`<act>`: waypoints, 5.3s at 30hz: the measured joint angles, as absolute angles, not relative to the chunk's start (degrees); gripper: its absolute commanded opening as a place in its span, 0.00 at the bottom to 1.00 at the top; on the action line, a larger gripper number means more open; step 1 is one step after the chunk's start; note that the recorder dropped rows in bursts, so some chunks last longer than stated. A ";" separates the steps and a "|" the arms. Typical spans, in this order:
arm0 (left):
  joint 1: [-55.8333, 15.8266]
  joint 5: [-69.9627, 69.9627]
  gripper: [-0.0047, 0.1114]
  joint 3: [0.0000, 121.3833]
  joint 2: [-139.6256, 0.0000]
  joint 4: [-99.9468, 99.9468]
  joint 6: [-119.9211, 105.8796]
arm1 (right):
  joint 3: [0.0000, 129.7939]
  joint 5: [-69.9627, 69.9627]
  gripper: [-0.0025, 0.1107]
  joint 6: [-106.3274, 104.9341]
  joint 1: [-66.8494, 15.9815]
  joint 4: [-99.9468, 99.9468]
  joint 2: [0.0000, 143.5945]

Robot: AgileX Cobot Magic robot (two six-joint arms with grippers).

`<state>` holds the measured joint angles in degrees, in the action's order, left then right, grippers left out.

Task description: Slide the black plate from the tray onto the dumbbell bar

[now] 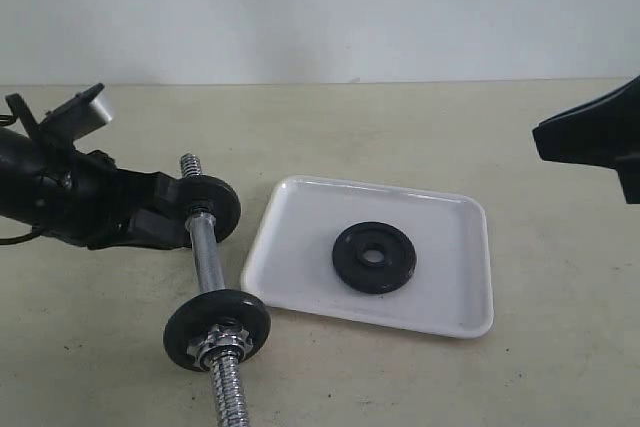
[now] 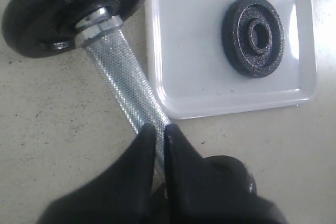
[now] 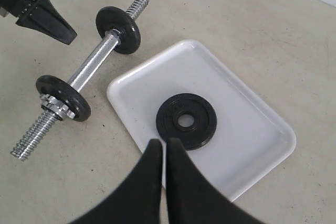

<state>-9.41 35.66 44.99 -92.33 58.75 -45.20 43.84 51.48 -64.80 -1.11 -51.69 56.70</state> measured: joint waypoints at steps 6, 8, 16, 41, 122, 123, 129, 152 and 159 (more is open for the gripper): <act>-9.41 35.52 0.63 44.99 -92.33 58.75 -45.75 | 43.84 51.48 0.02 -64.45 -1.11 -51.60 56.70; -9.41 35.52 0.71 44.99 -92.33 58.90 -45.38 | 43.84 51.48 0.02 -64.45 -1.11 -51.60 56.70; -9.41 34.41 0.71 44.99 -92.33 59.52 -38.70 | 43.84 51.48 0.02 -63.85 -1.11 -51.49 56.70; -15.14 24.37 0.71 44.99 -102.58 67.69 -38.66 | 43.84 52.15 0.02 -63.75 -1.11 -51.49 56.70; -19.84 20.33 0.08 45.71 -107.37 77.52 -49.71 | 43.84 51.95 0.02 -63.10 -1.11 -51.28 56.70; -19.84 20.11 0.08 45.71 -107.37 76.92 -51.24 | 43.84 51.95 0.02 -63.10 -1.11 -51.28 56.70; -19.84 19.74 0.08 45.71 -107.37 76.00 -51.74 | 43.84 51.95 0.02 -62.95 -1.11 -51.28 56.70; -19.94 18.83 0.08 45.71 -107.37 75.89 -51.74 | 43.84 51.95 0.02 -62.89 -1.11 -51.28 56.70; -19.94 18.83 0.08 45.71 -107.37 75.89 -51.74 | 43.84 51.95 0.02 -62.89 -1.11 -51.28 56.70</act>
<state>-19.94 18.83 45.71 -107.37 75.89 -51.74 43.84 51.95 -62.89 -1.11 -51.28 56.70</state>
